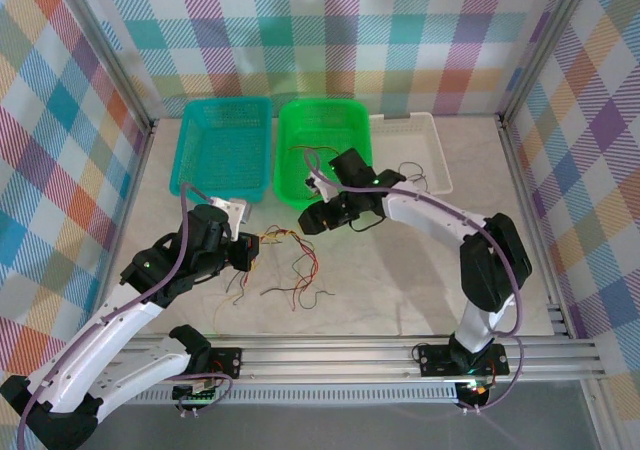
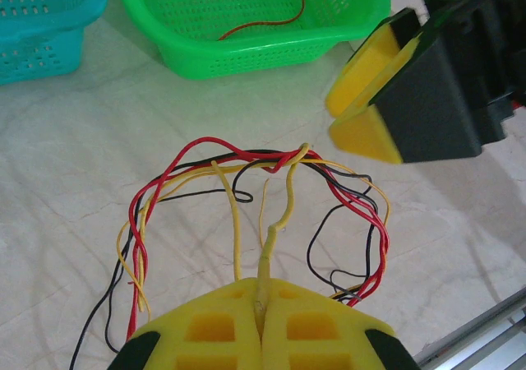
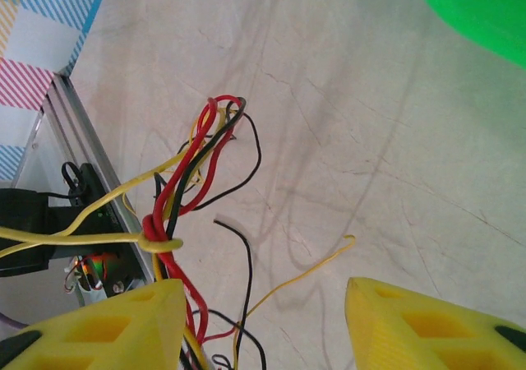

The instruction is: Untangle the cables

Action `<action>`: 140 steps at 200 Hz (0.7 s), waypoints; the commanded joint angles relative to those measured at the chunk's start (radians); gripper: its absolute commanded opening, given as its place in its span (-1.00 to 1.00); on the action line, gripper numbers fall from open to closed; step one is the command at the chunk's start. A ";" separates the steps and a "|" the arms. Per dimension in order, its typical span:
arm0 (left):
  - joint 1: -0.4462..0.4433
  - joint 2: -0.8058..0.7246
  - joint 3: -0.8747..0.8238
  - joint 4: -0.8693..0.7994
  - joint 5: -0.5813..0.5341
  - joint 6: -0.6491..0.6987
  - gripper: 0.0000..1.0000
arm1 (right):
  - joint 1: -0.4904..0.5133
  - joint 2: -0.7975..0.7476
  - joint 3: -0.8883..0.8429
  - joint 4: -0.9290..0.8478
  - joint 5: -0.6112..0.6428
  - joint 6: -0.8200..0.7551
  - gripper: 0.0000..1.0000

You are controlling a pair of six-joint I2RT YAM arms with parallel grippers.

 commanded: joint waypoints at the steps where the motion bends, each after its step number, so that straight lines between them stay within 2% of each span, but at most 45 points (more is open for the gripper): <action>1: 0.010 -0.004 -0.009 0.018 0.009 0.022 -1.00 | 0.039 0.017 0.009 0.061 -0.024 -0.031 0.06; 27: 0.010 -0.004 -0.009 0.018 0.008 0.021 -1.00 | 0.052 0.025 -0.005 0.091 -0.035 -0.018 0.00; 47: 0.010 0.001 -0.008 0.018 0.009 0.021 -1.00 | 0.055 0.034 -0.015 0.097 -0.041 -0.015 -0.15; 101: 0.010 0.005 -0.008 0.019 0.009 0.021 -1.00 | 0.055 -0.014 -0.095 0.152 -0.103 0.011 -0.15; 122: 0.010 0.007 -0.009 0.020 0.010 0.021 -1.00 | 0.055 -0.015 -0.113 0.166 -0.125 0.020 -0.32; 140: 0.010 0.007 -0.008 0.019 0.011 0.022 -1.00 | 0.056 -0.019 -0.125 0.166 -0.093 0.025 -0.65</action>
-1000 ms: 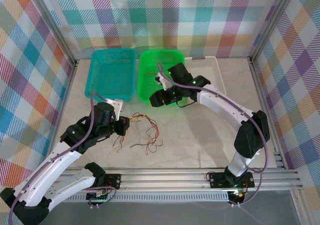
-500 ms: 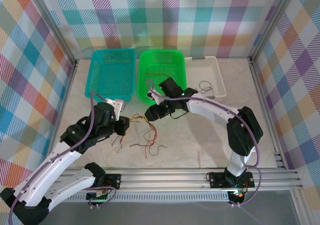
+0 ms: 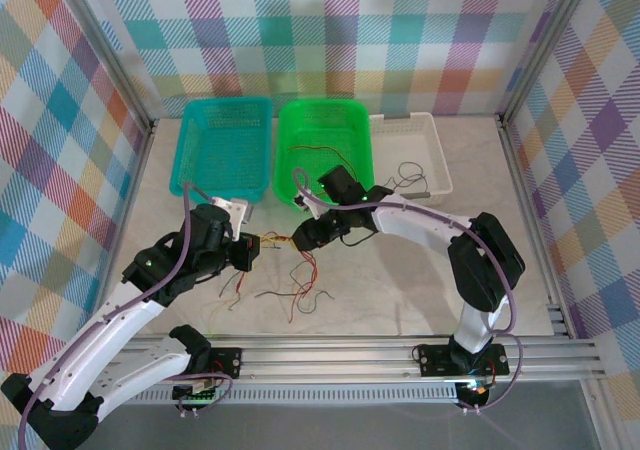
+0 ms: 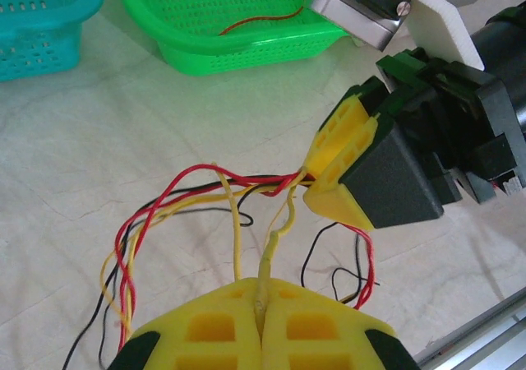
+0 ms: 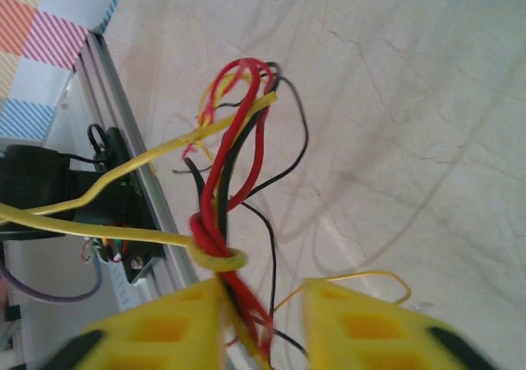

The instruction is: Untangle the cables

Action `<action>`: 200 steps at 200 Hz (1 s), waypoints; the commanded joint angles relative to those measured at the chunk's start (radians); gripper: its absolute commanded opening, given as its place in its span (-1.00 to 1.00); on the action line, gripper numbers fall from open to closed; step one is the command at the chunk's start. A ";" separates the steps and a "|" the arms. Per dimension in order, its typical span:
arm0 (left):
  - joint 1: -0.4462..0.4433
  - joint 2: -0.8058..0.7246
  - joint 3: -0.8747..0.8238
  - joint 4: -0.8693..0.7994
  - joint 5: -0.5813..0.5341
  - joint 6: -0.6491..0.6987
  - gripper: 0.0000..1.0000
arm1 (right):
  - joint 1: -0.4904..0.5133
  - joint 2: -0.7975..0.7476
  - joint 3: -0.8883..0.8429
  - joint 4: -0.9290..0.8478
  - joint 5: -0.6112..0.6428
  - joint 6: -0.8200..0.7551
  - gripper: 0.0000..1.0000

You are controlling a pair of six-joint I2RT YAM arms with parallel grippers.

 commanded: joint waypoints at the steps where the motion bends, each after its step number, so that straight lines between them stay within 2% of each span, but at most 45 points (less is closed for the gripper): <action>1: 0.010 -0.004 -0.008 0.019 0.010 0.017 -1.00 | 0.000 -0.036 -0.022 0.030 -0.004 0.011 -0.67; 19: 0.010 -0.006 -0.007 0.018 0.007 0.018 -1.00 | 0.000 -0.059 -0.035 0.014 0.056 0.004 -1.00; 44: 0.010 -0.015 -0.006 0.014 -0.009 0.018 -1.00 | -0.023 -0.112 -0.061 -0.027 0.205 0.016 -1.00; 101: 0.010 -0.114 0.021 -0.033 -0.099 -0.011 -1.00 | -0.222 -0.214 -0.254 0.009 0.227 0.089 -1.00; 155: 0.010 -0.145 0.131 -0.166 -0.164 -0.012 -1.00 | -0.391 -0.302 -0.399 0.028 0.208 0.149 -1.00; 168: 0.010 -0.145 0.156 -0.192 -0.188 -0.007 -1.00 | -0.395 -0.333 -0.412 0.018 0.233 0.147 -1.00; 181: 0.010 -0.140 0.180 -0.220 -0.226 0.000 -1.00 | -0.406 -0.360 -0.413 -0.025 0.317 0.164 -1.00; 200: 0.010 -0.125 0.215 -0.255 -0.281 0.006 -1.00 | -0.486 -0.414 -0.451 -0.050 0.380 0.239 -1.00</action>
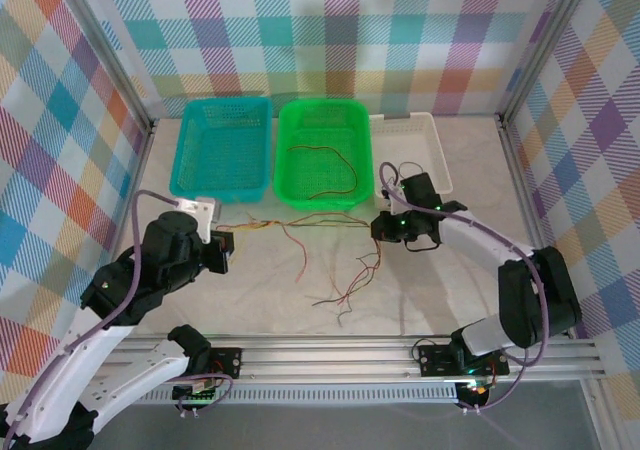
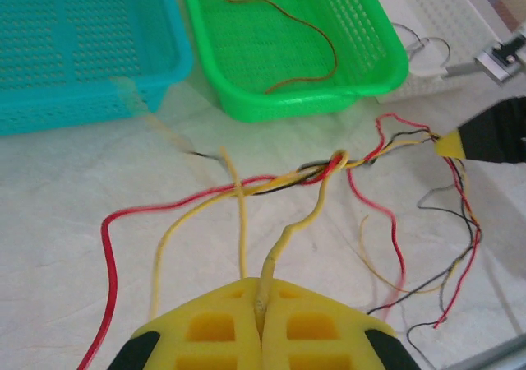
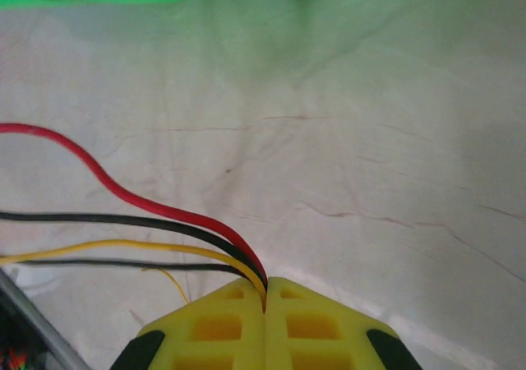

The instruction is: Untangle the cables

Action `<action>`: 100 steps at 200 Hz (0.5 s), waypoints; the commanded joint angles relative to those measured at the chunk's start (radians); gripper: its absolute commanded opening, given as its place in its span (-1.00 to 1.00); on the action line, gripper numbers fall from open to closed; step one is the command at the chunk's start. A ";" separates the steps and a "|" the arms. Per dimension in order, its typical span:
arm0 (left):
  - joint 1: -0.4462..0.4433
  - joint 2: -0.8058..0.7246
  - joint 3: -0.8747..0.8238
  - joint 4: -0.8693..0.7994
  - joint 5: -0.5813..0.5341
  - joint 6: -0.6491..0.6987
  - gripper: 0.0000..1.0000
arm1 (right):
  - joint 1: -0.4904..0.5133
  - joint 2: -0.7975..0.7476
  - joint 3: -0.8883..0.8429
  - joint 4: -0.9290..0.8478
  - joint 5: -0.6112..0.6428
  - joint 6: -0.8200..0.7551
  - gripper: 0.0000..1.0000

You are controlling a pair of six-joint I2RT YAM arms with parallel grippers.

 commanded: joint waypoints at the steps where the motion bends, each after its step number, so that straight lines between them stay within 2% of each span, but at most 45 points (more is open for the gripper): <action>1: 0.010 -0.001 0.067 -0.077 -0.120 0.014 -1.00 | -0.082 -0.076 -0.041 -0.060 0.141 0.096 -1.00; 19: 0.010 0.017 0.090 -0.108 -0.147 0.012 -1.00 | -0.179 -0.150 -0.097 -0.065 0.147 0.156 -1.00; 41: 0.010 0.031 0.100 -0.122 -0.175 0.009 -1.00 | -0.233 -0.257 -0.118 -0.121 0.201 0.170 -1.00; 100: 0.010 0.060 0.093 -0.077 -0.131 -0.011 -1.00 | -0.259 -0.442 -0.092 -0.229 0.245 0.199 -1.00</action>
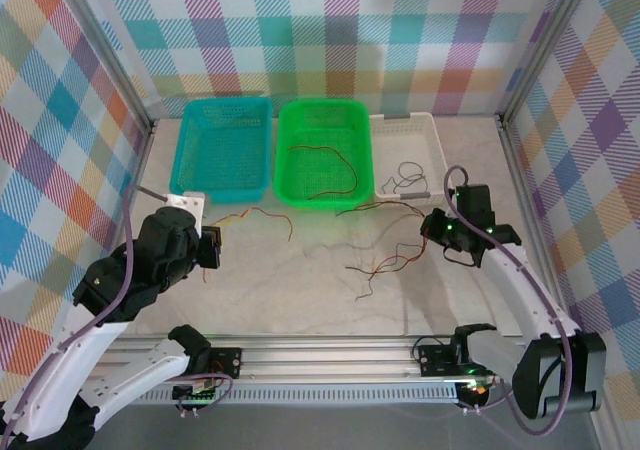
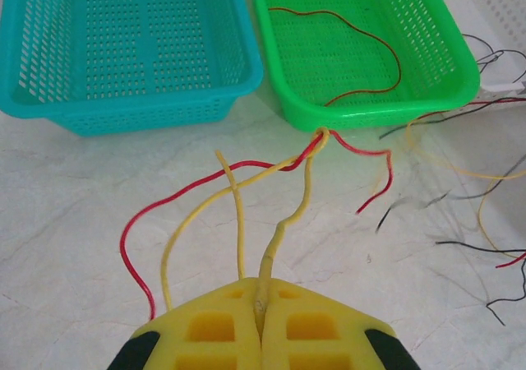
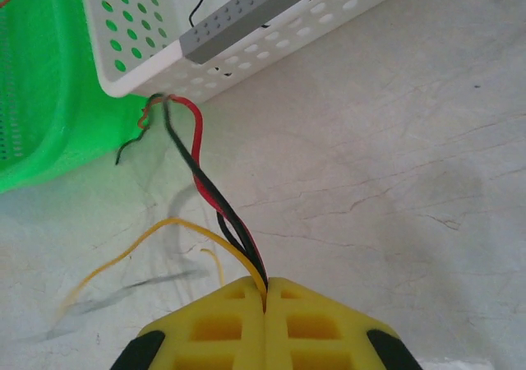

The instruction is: Untangle the cables

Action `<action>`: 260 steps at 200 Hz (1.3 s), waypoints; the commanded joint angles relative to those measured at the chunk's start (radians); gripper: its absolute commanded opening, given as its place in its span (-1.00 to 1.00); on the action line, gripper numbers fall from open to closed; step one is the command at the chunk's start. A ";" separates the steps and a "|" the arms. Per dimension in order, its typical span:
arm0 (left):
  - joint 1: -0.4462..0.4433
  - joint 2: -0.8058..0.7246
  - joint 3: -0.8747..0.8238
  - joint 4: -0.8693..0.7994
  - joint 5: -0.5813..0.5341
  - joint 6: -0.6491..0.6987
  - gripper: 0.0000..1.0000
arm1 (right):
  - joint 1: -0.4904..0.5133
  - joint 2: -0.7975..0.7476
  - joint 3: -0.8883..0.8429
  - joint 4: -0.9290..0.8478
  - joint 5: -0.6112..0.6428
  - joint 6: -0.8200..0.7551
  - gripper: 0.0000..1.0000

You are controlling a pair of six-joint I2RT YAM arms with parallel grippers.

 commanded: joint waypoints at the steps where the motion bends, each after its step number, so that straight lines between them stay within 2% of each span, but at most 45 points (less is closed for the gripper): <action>1: 0.009 0.009 0.016 0.015 -0.002 -0.007 -1.00 | -0.008 -0.064 0.026 -0.081 0.042 0.041 -1.00; 31: 0.010 0.026 0.002 0.034 0.001 -0.016 -1.00 | -0.008 -0.283 0.025 -0.130 0.152 0.068 -1.00; 55: 0.010 0.040 -0.030 0.079 0.055 -0.037 -1.00 | -0.008 -0.344 0.050 -0.118 0.031 0.053 -1.00; 86: 0.010 0.067 -0.053 0.157 0.152 -0.067 -1.00 | 0.007 -0.239 0.051 -0.085 -0.187 0.049 -1.00; 114: 0.010 0.100 -0.068 0.229 0.248 -0.090 -1.00 | 0.133 -0.187 -0.011 0.016 -0.173 0.043 -1.00; 148: 0.005 0.157 -0.094 0.304 0.334 -0.122 -1.00 | 0.310 -0.064 -0.017 0.119 -0.084 0.049 -1.00; 183: -0.007 0.188 -0.107 0.338 0.363 -0.130 -1.00 | 0.377 0.106 -0.037 0.245 -0.066 0.079 -1.00; 221: -0.018 0.194 -0.125 0.364 0.375 -0.142 -1.00 | 0.400 0.229 0.005 0.261 -0.050 0.060 -1.00; 225: -0.019 0.196 -0.126 0.367 0.378 -0.145 -1.00 | 0.400 0.223 0.007 0.266 -0.055 0.058 -0.92; 239: -0.024 0.200 -0.129 0.378 0.385 -0.148 -1.00 | 0.401 0.171 0.001 0.288 -0.076 0.049 -0.38; 260: -0.033 0.214 -0.130 0.393 0.388 -0.154 -1.00 | 0.401 0.086 -0.003 0.305 -0.097 0.041 -0.15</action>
